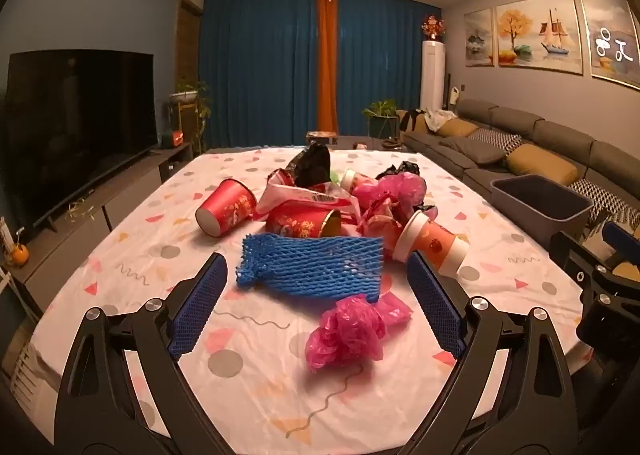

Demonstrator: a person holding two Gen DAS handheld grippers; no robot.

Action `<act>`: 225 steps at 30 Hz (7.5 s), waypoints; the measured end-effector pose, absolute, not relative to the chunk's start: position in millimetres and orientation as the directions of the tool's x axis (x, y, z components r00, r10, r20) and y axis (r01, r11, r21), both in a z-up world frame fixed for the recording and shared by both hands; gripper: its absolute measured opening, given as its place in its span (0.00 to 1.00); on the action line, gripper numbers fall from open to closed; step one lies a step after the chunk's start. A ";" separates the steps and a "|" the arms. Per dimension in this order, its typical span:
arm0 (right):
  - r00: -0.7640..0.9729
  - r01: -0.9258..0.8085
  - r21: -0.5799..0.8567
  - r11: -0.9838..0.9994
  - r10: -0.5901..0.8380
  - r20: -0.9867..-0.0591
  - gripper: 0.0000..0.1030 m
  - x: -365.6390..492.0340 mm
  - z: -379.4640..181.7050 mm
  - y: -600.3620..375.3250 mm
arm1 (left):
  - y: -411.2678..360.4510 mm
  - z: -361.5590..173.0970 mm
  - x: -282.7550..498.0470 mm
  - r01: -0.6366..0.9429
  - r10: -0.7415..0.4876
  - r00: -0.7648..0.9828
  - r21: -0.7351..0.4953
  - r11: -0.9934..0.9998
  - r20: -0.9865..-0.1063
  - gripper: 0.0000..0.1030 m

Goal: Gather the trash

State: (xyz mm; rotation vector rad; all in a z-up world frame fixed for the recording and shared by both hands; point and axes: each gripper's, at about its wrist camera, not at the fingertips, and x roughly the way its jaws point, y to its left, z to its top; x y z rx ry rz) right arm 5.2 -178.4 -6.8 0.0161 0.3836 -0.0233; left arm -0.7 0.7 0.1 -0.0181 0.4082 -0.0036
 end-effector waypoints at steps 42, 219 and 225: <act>0.931 0.010 0.026 1.000 0.000 -0.364 0.95 8.1 -9.8 -174.6 | 1.7 2.7 1.2 -0.002 -0.007 0.925 -0.024 1.000 -0.381 0.87; 0.754 -0.492 -0.038 0.870 0.403 -0.519 0.06 76.6 -20.4 -38.1 | 146.8 -19.9 -6.4 0.036 -0.117 0.892 -0.190 0.981 -0.436 0.23; 0.817 -0.412 -0.031 0.911 0.354 -0.456 0.06 69.6 -0.1 -81.7 | 108.5 3.9 5.7 0.100 -0.153 0.906 -0.151 0.983 -0.394 0.23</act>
